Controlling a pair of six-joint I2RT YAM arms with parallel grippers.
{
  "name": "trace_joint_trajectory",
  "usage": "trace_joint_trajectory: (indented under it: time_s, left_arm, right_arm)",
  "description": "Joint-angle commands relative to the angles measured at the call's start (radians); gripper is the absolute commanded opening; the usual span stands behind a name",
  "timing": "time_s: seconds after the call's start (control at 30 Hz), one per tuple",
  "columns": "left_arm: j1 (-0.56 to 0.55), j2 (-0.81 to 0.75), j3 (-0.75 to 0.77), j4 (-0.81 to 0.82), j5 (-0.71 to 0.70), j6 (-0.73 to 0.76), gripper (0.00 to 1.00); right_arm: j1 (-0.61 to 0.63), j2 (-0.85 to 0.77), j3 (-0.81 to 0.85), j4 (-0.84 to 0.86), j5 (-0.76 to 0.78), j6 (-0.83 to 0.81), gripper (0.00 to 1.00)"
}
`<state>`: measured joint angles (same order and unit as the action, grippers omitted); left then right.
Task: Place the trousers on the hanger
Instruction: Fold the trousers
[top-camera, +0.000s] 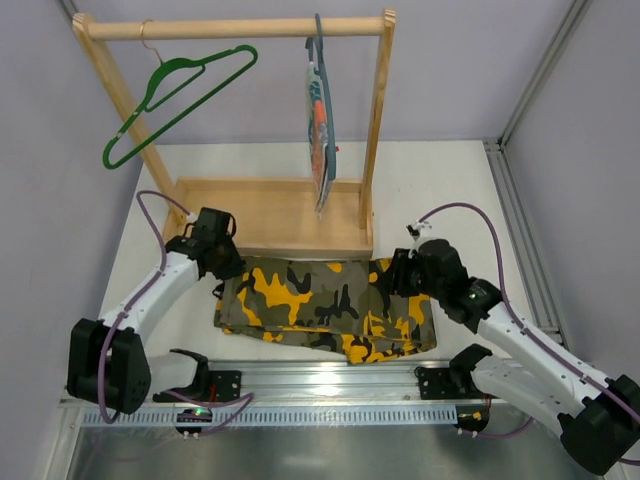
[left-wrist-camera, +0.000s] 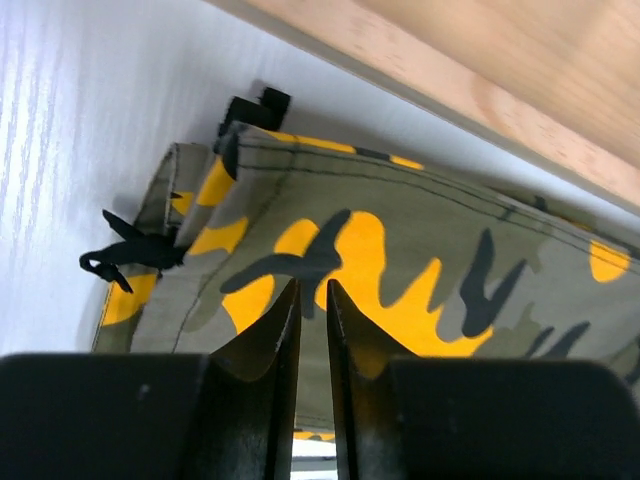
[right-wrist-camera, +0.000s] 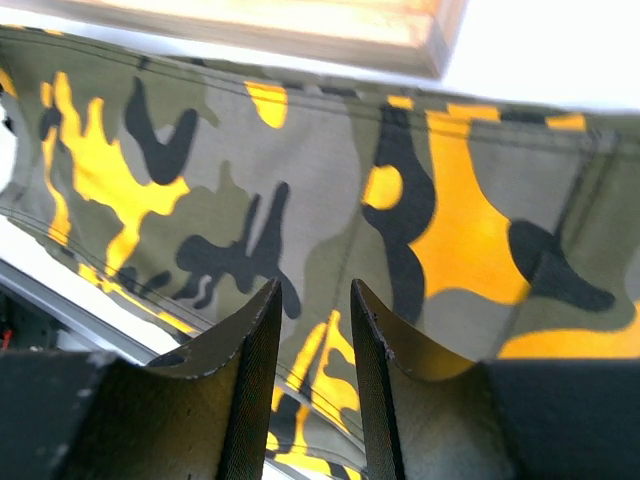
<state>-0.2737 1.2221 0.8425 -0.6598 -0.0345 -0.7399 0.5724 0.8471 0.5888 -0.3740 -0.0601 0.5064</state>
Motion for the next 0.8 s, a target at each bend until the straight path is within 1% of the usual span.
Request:
trace_joint_trajectory:
  time_s: [0.0,0.03,0.07,0.1,0.17,0.2,0.23,0.27,0.3,0.33,0.37,0.4,0.43,0.5,0.57,0.63,0.67,0.7,0.73,0.77]
  left_arm:
    - [0.021,0.085,-0.051,0.087,-0.059,-0.087,0.13]
    - [0.021,0.085,-0.051,0.107,-0.059,-0.087,0.13]
    - [0.022,0.117,-0.081,0.121,-0.103,-0.125,0.12]
    - [0.024,0.135,-0.094,0.153,-0.116,-0.140,0.10]
    - [0.039,0.219,-0.115,0.180,-0.125,-0.167,0.07]
    - [0.048,0.258,-0.114,0.177,-0.137,-0.176,0.05]
    - [0.053,0.289,-0.112,0.163,-0.145,-0.182,0.00]
    - [0.060,0.319,-0.102,0.145,-0.156,-0.203,0.00]
    - [0.062,0.367,-0.079,0.117,-0.175,-0.200,0.01]
    - [0.061,0.376,-0.069,0.082,-0.179,-0.203,0.01]
    - [0.062,0.381,-0.068,0.074,-0.185,-0.213,0.01]
    - [0.062,0.378,-0.065,0.069,-0.182,-0.217,0.00]
    - [0.064,0.373,-0.065,0.056,-0.183,-0.222,0.01]
    - [0.064,0.367,-0.085,0.060,-0.179,-0.248,0.00]
    - [0.068,0.372,-0.083,0.026,-0.174,-0.257,0.00]
    - [0.077,0.387,-0.073,0.009,-0.171,-0.242,0.00]
    - [0.094,0.396,-0.066,-0.010,-0.177,-0.233,0.00]
    - [0.109,0.404,-0.059,-0.026,-0.182,-0.219,0.00]
    - [0.125,0.418,-0.048,-0.041,-0.185,-0.214,0.01]
    - [0.158,0.421,-0.049,-0.046,-0.168,-0.210,0.01]
  right_arm:
    - [-0.016,-0.064,-0.081,-0.002,-0.001,0.009,0.37]
    - [-0.019,-0.065,-0.081,0.000,0.000,0.009,0.37]
    - [-0.022,-0.088,-0.118,0.003,0.003,0.023,0.37]
    - [-0.028,-0.097,-0.133,0.015,0.009,0.027,0.37]
    - [-0.043,-0.089,-0.150,0.033,0.008,0.035,0.37]
    - [-0.072,-0.079,-0.144,0.064,0.000,0.029,0.37]
    - [-0.088,-0.056,-0.136,0.081,-0.033,0.020,0.37]
    - [-0.106,-0.036,-0.110,0.098,-0.055,0.012,0.37]
    - [-0.124,0.024,-0.095,0.136,-0.097,0.003,0.37]
    - [-0.162,0.058,-0.078,0.154,-0.150,0.000,0.36]
    - [-0.180,0.088,-0.046,0.171,-0.250,-0.005,0.36]
    - [-0.196,0.151,-0.034,0.197,-0.289,-0.012,0.35]
    - [-0.253,0.174,-0.034,0.214,-0.378,-0.012,0.35]
    - [-0.317,0.225,-0.052,0.282,-0.464,0.000,0.34]
    - [-0.392,0.286,-0.089,0.320,-0.512,-0.003,0.33]
    - [-0.428,0.355,-0.128,0.345,-0.503,-0.011,0.32]
    - [-0.466,0.384,-0.141,0.409,-0.518,-0.011,0.32]
    - [-0.480,0.426,-0.148,0.432,-0.524,-0.008,0.32]
    - [-0.493,0.504,-0.141,0.446,-0.529,0.000,0.32]
    - [-0.499,0.550,-0.135,0.480,-0.530,0.012,0.32]
